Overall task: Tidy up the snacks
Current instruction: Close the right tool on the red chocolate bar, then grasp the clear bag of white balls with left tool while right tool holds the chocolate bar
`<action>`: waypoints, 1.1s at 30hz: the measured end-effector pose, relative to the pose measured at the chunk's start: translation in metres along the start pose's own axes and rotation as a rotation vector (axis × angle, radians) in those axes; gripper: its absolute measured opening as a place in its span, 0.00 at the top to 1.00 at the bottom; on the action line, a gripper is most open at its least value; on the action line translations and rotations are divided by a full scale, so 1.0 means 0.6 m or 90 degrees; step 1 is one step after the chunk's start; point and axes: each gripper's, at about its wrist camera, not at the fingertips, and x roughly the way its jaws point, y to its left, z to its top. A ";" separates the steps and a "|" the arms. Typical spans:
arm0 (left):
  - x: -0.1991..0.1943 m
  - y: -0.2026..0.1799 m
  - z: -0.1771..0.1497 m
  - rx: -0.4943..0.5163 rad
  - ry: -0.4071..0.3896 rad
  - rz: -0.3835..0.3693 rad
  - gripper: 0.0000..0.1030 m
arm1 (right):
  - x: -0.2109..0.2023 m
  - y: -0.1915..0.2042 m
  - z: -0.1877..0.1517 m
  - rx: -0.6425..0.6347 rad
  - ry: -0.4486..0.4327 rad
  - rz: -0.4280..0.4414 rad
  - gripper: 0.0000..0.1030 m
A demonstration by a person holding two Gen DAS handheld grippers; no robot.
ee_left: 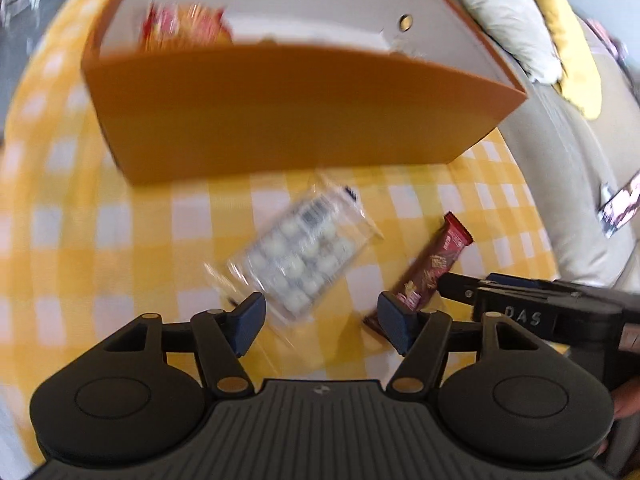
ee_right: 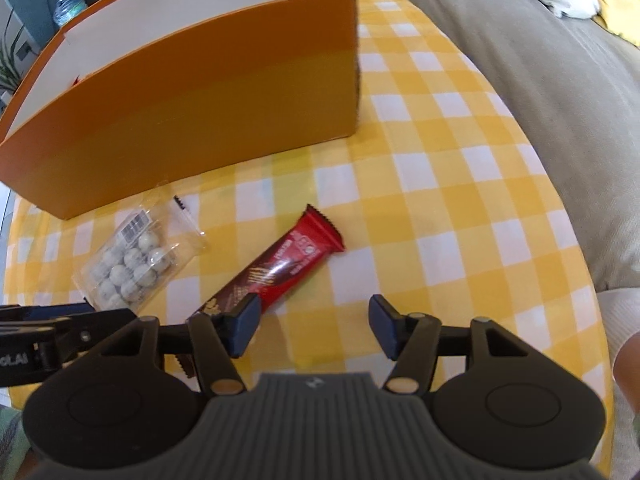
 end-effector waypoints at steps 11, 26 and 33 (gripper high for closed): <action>0.026 -0.057 0.035 0.244 -0.013 0.069 0.23 | 0.009 0.008 0.011 0.053 0.000 0.046 0.44; 0.079 -0.069 0.024 0.333 0.039 0.112 0.19 | 0.025 0.055 0.017 -0.050 -0.033 0.001 0.47; 0.080 -0.069 0.020 0.267 0.044 0.140 0.19 | 0.023 0.051 0.015 -0.125 0.003 -0.050 0.51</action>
